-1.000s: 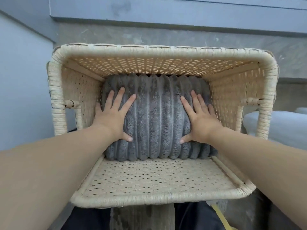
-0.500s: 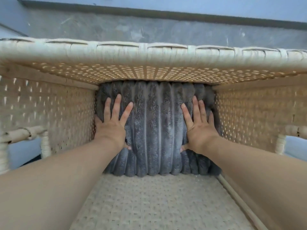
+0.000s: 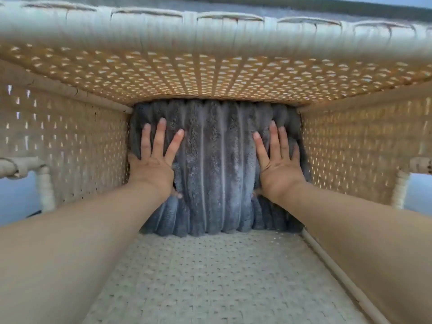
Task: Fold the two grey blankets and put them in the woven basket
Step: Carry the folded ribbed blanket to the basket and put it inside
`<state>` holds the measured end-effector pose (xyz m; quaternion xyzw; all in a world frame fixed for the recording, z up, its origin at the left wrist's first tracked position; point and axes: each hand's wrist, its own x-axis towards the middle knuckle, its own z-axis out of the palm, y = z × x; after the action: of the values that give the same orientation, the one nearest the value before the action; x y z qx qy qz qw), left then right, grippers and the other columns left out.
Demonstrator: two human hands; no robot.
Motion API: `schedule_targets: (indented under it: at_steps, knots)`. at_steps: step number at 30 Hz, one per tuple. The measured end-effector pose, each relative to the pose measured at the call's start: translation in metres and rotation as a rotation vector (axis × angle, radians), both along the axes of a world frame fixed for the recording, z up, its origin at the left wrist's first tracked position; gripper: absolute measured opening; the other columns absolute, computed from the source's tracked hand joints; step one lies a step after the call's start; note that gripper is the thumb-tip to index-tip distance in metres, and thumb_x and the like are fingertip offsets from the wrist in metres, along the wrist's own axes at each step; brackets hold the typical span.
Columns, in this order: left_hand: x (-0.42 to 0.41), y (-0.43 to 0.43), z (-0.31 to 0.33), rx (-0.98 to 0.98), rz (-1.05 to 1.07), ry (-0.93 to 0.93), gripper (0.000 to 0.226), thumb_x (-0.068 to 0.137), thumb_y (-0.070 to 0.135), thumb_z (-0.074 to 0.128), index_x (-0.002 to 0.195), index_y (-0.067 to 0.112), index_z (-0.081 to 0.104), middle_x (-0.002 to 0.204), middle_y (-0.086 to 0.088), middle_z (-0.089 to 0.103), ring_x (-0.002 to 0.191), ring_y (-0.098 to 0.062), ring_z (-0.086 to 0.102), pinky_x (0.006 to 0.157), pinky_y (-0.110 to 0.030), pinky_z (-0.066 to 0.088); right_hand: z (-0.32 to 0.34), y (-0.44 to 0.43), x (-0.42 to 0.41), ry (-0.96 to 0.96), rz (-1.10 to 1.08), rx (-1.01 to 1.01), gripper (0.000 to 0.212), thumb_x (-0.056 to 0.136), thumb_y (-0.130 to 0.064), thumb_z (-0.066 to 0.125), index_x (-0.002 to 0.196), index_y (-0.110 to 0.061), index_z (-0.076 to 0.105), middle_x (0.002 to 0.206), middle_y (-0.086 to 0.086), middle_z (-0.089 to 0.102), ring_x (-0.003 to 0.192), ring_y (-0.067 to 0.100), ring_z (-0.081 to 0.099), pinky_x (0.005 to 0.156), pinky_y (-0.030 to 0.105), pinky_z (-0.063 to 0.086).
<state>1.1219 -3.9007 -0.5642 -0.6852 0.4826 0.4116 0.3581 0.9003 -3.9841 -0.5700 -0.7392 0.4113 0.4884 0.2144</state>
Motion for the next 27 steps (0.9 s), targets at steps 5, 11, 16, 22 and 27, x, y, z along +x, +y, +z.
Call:
schedule_targets:
  at_steps: [5,11,16,22,27]
  knots:
    - [-0.012,0.019,0.061,-0.22,0.052,-0.034,0.145,0.067,0.05,0.078,0.115,0.039,-0.058,0.134,0.0,-0.058,0.142,-0.031,-0.025,0.103,-0.049,0.036,0.057,0.013,-0.003,-0.1,-0.089,-0.112,0.143,0.07,-0.064,0.07,0.11,-0.029,-0.063,0.133,0.011,-0.059,0.141,0.033,-0.031,0.112,0.054,0.02]
    - [-0.031,0.044,0.109,-0.221,0.638,-0.141,0.118,0.082,0.024,0.071,0.138,0.051,-0.029,0.155,-0.011,-0.007,0.128,-0.037,0.038,0.076,-0.04,0.048,0.116,0.059,0.003,-0.019,-0.653,-0.23,0.119,0.081,-0.038,0.07,0.141,-0.037,-0.033,0.151,0.018,-0.001,0.13,0.039,0.03,0.096,0.044,0.041]
    - [-0.035,0.045,0.112,-0.152,1.436,0.149,0.105,0.083,0.042,0.067,0.136,0.06,-0.021,0.158,-0.006,0.016,0.09,-0.027,0.059,0.069,-0.04,0.055,0.115,0.062,-0.008,-0.252,-1.545,0.004,0.096,0.085,-0.044,0.06,0.147,-0.046,-0.013,0.158,0.009,0.016,0.13,0.035,0.042,0.106,0.05,0.038]
    - [-0.027,0.037,0.071,-0.132,1.642,0.278,0.109,0.072,0.068,0.064,0.138,0.056,-0.021,0.159,0.007,0.013,0.141,-0.03,0.026,0.099,-0.066,0.033,0.075,0.053,-0.015,-0.347,-1.718,0.155,0.115,0.069,-0.065,0.07,0.146,-0.048,-0.014,0.159,-0.009,0.017,0.143,0.025,0.026,0.115,0.052,0.021]
    - [-0.037,0.035,0.024,-0.321,1.675,0.146,0.104,0.073,0.057,0.07,0.144,0.053,-0.006,0.158,0.0,0.015,0.14,-0.028,0.027,0.108,-0.056,0.03,0.022,0.051,-0.009,-0.331,-1.69,0.036,0.104,0.081,-0.055,0.065,0.149,-0.042,-0.013,0.158,-0.004,0.023,0.14,0.027,0.032,0.115,0.047,0.027]
